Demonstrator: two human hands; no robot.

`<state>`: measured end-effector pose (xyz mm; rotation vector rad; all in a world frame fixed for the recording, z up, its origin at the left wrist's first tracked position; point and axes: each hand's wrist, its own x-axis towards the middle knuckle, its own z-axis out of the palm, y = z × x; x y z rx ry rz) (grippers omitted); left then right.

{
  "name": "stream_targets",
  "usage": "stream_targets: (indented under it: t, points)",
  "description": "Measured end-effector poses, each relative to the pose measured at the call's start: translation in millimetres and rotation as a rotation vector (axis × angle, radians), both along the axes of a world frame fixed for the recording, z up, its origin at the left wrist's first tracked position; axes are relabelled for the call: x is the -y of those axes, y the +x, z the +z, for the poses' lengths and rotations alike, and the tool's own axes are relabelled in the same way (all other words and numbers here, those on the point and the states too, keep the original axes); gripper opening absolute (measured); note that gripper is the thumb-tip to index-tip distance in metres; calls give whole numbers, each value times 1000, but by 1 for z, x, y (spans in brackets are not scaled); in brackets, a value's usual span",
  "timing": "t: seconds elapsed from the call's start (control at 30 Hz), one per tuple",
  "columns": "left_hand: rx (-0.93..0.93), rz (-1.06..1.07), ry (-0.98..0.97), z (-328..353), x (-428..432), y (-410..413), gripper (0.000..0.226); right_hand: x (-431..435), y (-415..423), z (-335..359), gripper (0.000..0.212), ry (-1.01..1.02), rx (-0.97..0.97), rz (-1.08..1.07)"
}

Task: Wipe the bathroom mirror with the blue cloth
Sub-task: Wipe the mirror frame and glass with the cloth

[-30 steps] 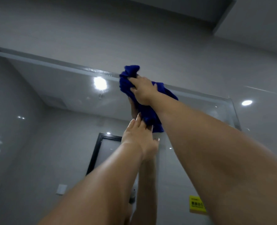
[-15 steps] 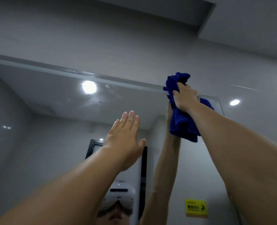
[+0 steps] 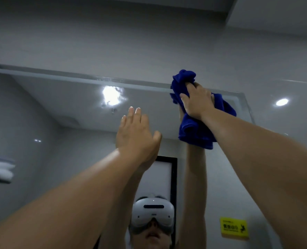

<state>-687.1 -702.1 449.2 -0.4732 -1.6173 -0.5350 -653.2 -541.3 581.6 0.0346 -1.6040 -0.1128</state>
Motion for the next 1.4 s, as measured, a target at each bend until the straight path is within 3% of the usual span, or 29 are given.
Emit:
stream_targets:
  t: [0.2, 0.4, 0.7, 1.2, 1.4]
  points:
    - [-22, -68, -26, 6, -34, 7, 49, -54, 24, -6, 48, -150, -5, -32]
    - [-61, -112, -149, 2, -83, 15, 57, -80, 33, -15, 46, -243, -32, 13]
    - [20, -93, -204, -2, -85, 14, 64, -104, 35, -58, 42, -38, -76, -16]
    - [153, -122, -253, -123, -65, 36, 65, -84, 32, -202, 40, -41, 20, -33]
    - [187, -69, -206, -143, -42, 33, 66, -56, 31, -188, 40, -134, 69, -10]
